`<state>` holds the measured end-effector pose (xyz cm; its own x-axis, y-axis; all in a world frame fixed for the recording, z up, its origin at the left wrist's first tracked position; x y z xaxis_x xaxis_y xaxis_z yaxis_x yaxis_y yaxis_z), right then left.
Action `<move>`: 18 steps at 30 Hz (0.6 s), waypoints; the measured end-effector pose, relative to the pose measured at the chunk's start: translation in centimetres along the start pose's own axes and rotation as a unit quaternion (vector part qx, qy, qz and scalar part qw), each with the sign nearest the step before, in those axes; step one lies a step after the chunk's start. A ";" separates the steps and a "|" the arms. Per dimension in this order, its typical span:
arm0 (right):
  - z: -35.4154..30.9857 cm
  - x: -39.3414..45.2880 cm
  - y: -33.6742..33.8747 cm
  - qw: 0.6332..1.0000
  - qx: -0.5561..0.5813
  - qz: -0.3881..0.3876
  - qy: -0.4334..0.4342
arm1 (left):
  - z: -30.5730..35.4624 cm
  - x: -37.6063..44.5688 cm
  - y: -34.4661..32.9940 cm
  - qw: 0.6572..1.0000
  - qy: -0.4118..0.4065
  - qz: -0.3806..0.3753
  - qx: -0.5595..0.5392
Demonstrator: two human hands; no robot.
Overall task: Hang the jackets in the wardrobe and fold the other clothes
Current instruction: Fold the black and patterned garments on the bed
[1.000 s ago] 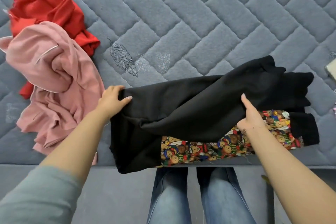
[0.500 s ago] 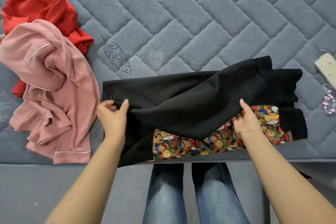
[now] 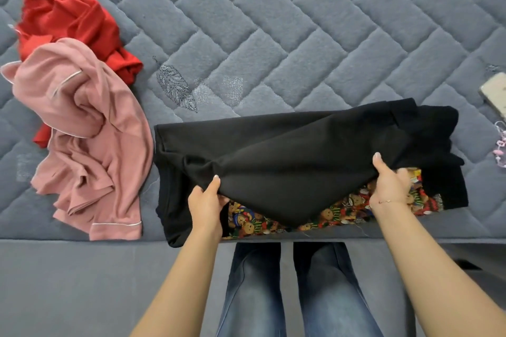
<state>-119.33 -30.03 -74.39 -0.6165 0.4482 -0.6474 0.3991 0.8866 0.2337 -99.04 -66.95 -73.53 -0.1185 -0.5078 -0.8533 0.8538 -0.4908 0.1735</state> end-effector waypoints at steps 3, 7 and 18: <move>2.5 0.2 1.1 0.997 -0.021 0.002 -0.078 | -2.5 0.0 -0.1 0.996 0.077 -0.028 -0.031; 2.0 0.7 2.0 0.996 -0.030 -0.005 -0.084 | 1.4 0.2 3.0 0.975 -0.092 0.107 0.171; -2.5 1.4 1.8 0.990 -0.137 -0.004 -0.040 | 5.2 2.3 -8.0 0.673 -0.232 -0.211 0.669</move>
<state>-121.22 -27.49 -73.07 -0.5595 0.4400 -0.7024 0.1890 0.8929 0.4088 -108.80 -67.84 -74.31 -0.6179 -0.1368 -0.7743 -0.4912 -0.7017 0.5160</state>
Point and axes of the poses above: each hand's wrist, its own x-axis towards the middle knuckle, its own y-axis out of the back of the hand, z = x × y, the point moved 9 cm from there along x, towards the middle knuckle, and after that the axes turned 1 degree about -z, right-handed, at the moved point
